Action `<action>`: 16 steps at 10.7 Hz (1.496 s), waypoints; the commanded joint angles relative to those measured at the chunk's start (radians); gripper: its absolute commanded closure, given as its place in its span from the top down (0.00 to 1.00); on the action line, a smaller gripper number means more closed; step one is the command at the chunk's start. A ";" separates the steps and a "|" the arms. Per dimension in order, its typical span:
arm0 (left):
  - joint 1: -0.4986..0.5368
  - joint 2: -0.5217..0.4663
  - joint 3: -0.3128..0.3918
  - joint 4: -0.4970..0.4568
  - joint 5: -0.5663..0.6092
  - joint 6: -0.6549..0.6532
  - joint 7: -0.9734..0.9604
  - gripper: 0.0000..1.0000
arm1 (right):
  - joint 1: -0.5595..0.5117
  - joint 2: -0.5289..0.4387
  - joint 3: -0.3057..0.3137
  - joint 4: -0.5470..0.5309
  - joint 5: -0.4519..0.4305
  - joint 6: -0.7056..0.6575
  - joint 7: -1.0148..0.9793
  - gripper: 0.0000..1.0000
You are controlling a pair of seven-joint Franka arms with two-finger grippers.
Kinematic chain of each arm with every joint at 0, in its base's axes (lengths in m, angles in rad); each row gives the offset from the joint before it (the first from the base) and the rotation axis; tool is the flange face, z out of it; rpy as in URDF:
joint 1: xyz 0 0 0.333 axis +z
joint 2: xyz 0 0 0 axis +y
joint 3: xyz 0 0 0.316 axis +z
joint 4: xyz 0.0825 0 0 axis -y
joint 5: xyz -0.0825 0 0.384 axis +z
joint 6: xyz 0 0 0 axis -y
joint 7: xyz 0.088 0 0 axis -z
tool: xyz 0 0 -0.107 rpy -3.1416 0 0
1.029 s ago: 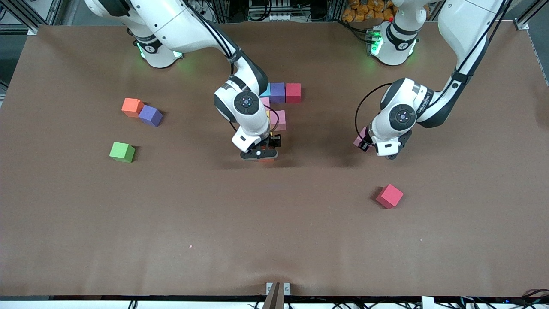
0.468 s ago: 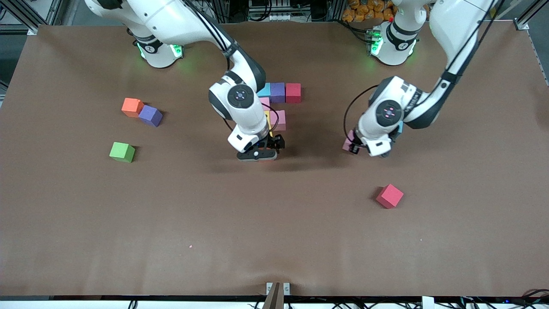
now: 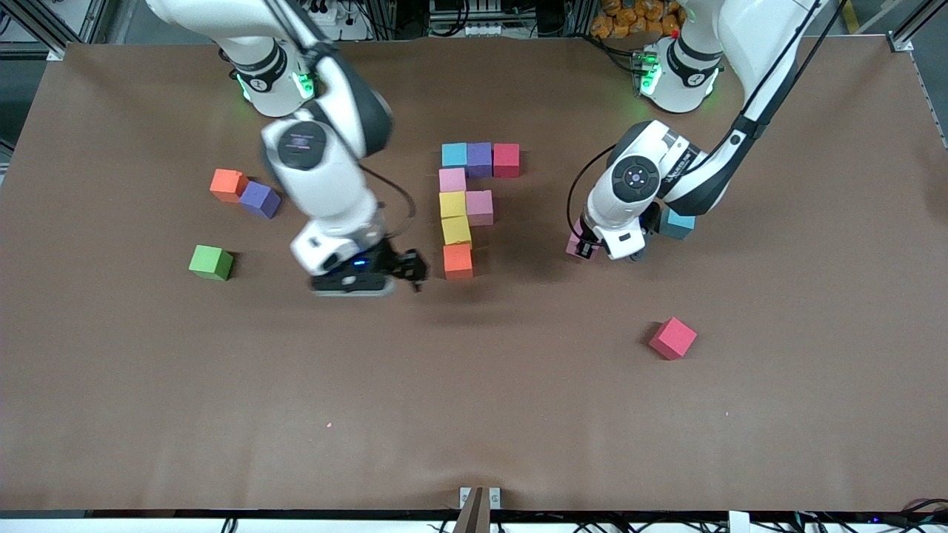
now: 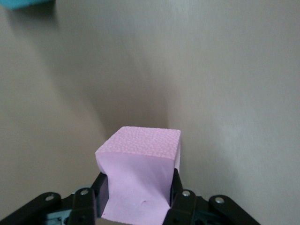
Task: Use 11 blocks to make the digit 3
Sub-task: 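Carry pink to the column with the left gripper while the right gripper retracts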
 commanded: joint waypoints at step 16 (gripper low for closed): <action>-0.297 0.047 0.072 -0.013 -0.120 0.200 -0.606 0.00 | -0.472 -0.423 -0.076 0.045 0.073 -0.781 -0.618 1.00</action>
